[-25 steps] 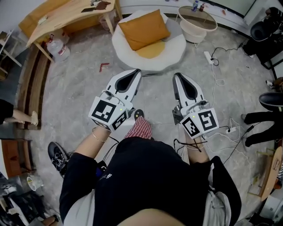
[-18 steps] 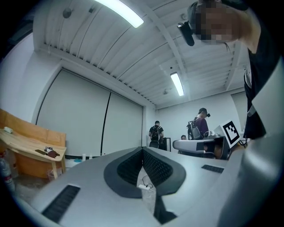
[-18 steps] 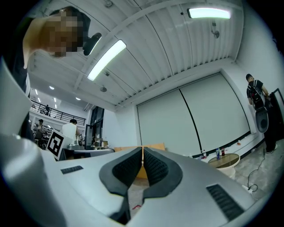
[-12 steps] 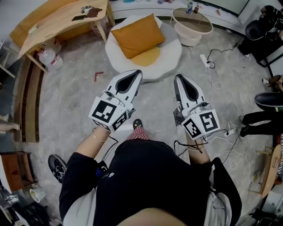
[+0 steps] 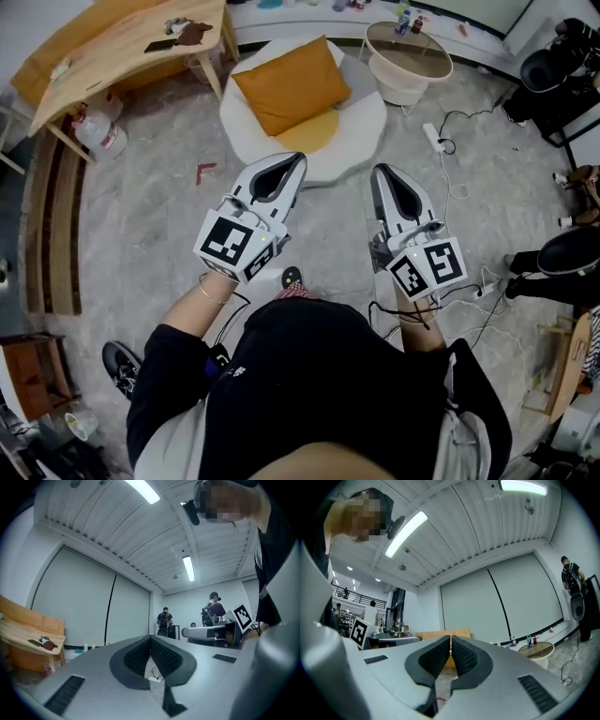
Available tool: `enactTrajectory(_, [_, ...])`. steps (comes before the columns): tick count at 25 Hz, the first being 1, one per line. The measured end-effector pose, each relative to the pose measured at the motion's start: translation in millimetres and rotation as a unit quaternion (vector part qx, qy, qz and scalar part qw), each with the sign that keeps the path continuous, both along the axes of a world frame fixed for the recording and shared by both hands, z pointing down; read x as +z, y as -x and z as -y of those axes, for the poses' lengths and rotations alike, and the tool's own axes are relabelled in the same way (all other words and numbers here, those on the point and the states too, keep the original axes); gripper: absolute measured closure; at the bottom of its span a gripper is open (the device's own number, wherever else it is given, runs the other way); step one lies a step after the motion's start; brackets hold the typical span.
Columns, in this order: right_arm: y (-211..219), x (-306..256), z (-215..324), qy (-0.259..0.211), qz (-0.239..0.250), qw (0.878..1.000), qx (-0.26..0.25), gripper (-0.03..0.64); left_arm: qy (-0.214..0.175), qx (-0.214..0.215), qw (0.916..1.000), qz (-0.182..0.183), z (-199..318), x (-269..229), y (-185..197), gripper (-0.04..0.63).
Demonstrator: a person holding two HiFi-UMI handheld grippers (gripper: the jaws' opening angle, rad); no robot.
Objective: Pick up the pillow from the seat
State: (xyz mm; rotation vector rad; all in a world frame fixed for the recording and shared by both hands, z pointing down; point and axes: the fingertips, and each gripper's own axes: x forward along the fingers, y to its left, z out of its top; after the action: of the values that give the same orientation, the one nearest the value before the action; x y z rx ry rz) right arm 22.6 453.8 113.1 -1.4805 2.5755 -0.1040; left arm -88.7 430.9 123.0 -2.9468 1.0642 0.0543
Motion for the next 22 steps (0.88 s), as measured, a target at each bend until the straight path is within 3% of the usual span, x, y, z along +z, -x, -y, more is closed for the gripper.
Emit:
enactTrajectory(13, [38.5,0.0,77.6,0.002,0.003,1.0,-0.013,0.592,-0.001,-0.014,0.9999,-0.004,73.4,1.5,40.3,0.586])
enactTrajectory(22, [45.0,4.5,103.0,0.012,0.013,1.0,-0.011,0.592,0.006,-0.018,0.9998,-0.006,100.7,6.5,50.7,0.586])
